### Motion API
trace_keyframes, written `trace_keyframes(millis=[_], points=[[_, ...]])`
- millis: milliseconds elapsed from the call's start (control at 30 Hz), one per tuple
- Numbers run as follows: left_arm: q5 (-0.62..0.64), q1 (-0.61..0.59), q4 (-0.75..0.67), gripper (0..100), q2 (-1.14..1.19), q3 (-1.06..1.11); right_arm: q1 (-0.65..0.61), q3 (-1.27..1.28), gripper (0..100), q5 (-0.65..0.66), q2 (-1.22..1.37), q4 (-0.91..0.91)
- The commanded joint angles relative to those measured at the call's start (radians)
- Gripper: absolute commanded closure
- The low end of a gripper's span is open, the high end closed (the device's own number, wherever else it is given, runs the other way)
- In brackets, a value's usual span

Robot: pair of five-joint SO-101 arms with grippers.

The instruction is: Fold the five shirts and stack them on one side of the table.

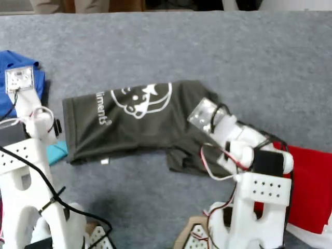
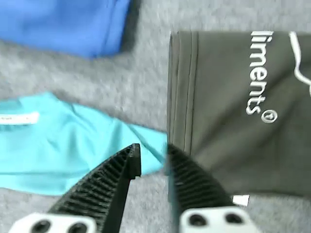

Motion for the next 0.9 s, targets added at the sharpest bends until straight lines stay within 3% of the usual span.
trace_keyframes(millis=[0,100,233,367,633,767,867], points=[[0.02,0.006,0.0,98,-0.016,-0.1,0.005,-0.059,81.6,-0.025,0.024,-0.118],[0.143,0.081,-0.028,98,-0.002,-0.11,-0.061,-0.073,99.8,-0.097,0.151,-0.267],[0.307,0.195,-0.186,98,0.088,-0.055,-0.165,-0.203,97.7,-0.216,0.437,-0.341],[0.388,0.218,-0.339,98,0.255,-0.043,-0.191,-0.435,99.3,-0.328,0.733,-0.358],[0.387,0.213,-0.537,98,0.602,-0.121,-0.191,-0.9,99.3,-0.431,1.271,-0.359],[0.316,0.218,-0.56,98,0.745,-0.184,-0.183,-1.139,99.3,-0.46,1.572,-0.33],[0.302,0.192,-0.552,98,0.835,-0.239,-0.16,-1.353,99.3,-0.456,1.739,-0.209]])
